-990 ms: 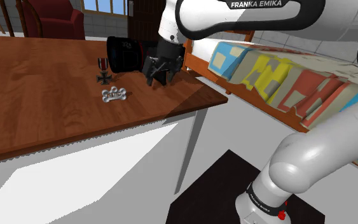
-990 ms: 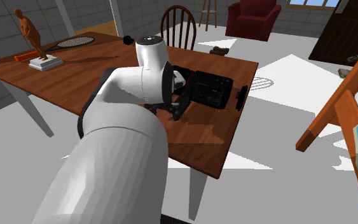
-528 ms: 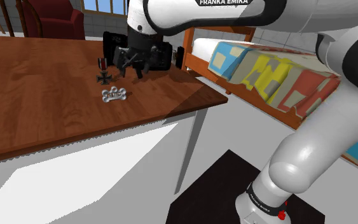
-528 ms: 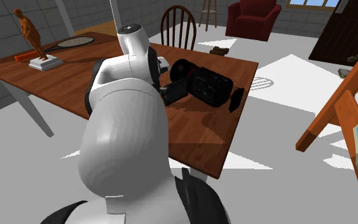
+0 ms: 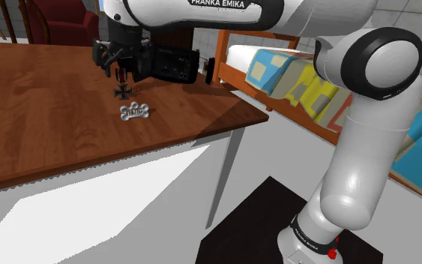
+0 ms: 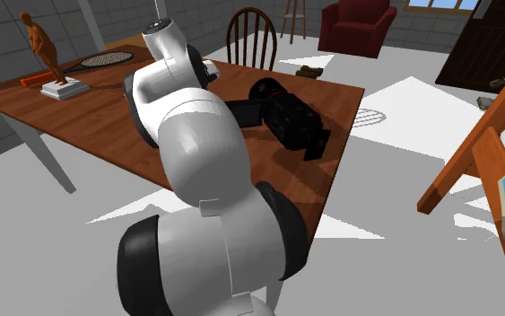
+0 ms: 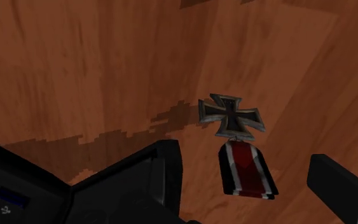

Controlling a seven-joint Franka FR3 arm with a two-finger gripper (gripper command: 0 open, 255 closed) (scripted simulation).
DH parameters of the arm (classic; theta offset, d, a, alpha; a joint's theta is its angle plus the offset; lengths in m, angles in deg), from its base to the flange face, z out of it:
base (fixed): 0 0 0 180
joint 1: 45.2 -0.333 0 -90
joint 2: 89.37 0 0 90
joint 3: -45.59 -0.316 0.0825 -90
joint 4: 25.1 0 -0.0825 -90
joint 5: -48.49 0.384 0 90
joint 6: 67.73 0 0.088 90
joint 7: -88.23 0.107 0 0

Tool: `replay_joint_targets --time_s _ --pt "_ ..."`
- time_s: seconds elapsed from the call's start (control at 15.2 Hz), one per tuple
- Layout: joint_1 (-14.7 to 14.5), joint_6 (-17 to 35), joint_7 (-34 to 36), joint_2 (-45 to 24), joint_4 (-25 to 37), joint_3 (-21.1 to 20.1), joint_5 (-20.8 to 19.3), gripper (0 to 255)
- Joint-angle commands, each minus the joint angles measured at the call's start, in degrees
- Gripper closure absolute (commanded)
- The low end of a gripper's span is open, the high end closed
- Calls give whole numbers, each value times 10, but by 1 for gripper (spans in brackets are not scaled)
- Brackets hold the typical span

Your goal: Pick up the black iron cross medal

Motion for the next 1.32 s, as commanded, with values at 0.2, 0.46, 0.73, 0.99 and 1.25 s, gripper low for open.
replay_joint_targets --time_s 0.2,0.46,0.73,0.99,1.25 --pt "-7 27 20 -17 -12 2 -22 0" --pt "-3 54 28 -14 -43 3 -24 0" --pt "-7 49 30 -21 -33 3 -28 255" --pt "-7 49 31 -23 -32 3 -29 255" --pt "-4 46 26 -14 -35 3 -23 255"
